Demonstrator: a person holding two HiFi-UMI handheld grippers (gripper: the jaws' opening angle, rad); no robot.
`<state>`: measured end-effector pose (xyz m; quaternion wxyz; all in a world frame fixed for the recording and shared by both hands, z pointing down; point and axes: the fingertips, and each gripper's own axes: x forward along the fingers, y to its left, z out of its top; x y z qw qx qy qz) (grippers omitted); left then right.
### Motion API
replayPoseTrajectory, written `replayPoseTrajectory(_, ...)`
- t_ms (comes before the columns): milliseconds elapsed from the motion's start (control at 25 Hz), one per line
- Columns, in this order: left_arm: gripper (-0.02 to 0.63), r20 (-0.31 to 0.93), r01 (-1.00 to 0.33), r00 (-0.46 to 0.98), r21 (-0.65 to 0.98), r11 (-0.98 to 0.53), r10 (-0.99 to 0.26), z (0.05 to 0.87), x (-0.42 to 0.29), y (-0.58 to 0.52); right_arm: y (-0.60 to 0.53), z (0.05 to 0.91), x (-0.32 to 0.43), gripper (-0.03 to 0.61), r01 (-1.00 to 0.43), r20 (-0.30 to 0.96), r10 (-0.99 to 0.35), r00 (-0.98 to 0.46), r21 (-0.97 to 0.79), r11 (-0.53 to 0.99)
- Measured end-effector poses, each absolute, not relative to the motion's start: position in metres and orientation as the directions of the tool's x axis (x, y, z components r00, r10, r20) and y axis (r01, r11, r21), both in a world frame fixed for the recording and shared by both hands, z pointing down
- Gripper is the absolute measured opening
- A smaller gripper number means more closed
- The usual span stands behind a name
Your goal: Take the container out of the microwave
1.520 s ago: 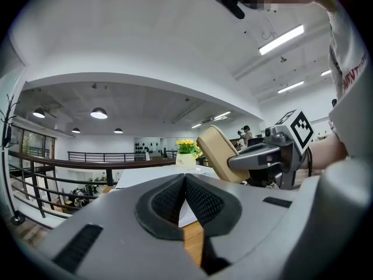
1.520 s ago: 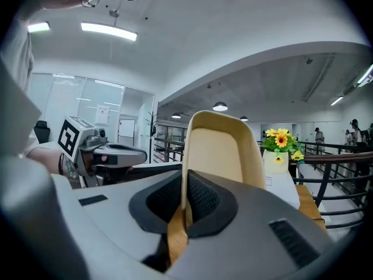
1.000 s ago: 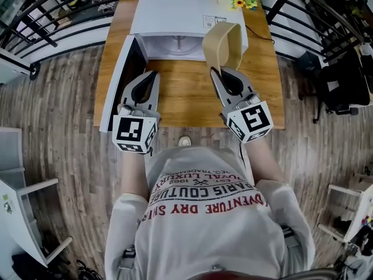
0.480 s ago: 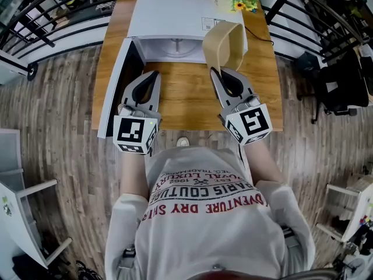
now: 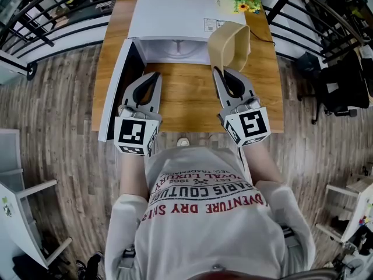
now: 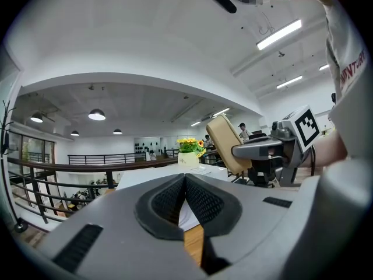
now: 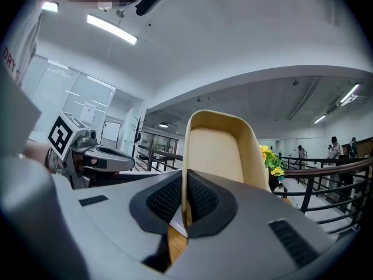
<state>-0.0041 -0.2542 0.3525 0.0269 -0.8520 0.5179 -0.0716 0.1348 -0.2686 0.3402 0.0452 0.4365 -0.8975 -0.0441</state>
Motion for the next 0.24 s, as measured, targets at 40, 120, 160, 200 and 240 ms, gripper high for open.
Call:
replayPoseTrajectory(40, 0.015, 0.096, -0.878, 0.454, -0.122, -0.463, -0.886, 0.354, -0.005, -0.255, -0.269, 0.341, 0.133, 0.031, -0.777, 0.039, -0.786, -0.618, 0.121, 0.617)
replayPoseTrajectory(120, 0.015, 0.094, -0.879, 0.452, -0.123, -0.461, -0.887, 0.354, -0.009, -0.256, -0.269, 0.342, 0.129, 0.031, -0.775, 0.033, -0.783, -0.621, 0.124, 0.619)
replayPoseTrajectory(160, 0.015, 0.092, -0.88, 0.45, -0.123, -0.458, -0.889, 0.354, -0.011, -0.257, -0.269, 0.342, 0.127, 0.031, -0.774, 0.032, -0.783, -0.622, 0.125, 0.62)
replayPoseTrajectory(200, 0.015, 0.089, -0.882, 0.446, -0.123, -0.454, -0.891, 0.353, -0.014, -0.258, -0.269, 0.343, 0.125, 0.031, -0.773, 0.03, -0.781, -0.623, 0.128, 0.622)
replayPoseTrajectory(240, 0.015, 0.085, -0.884, 0.442, -0.123, -0.45, -0.893, 0.352, -0.016, -0.259, -0.269, 0.343, 0.123, 0.031, -0.771, 0.029, -0.779, -0.626, 0.131, 0.624)
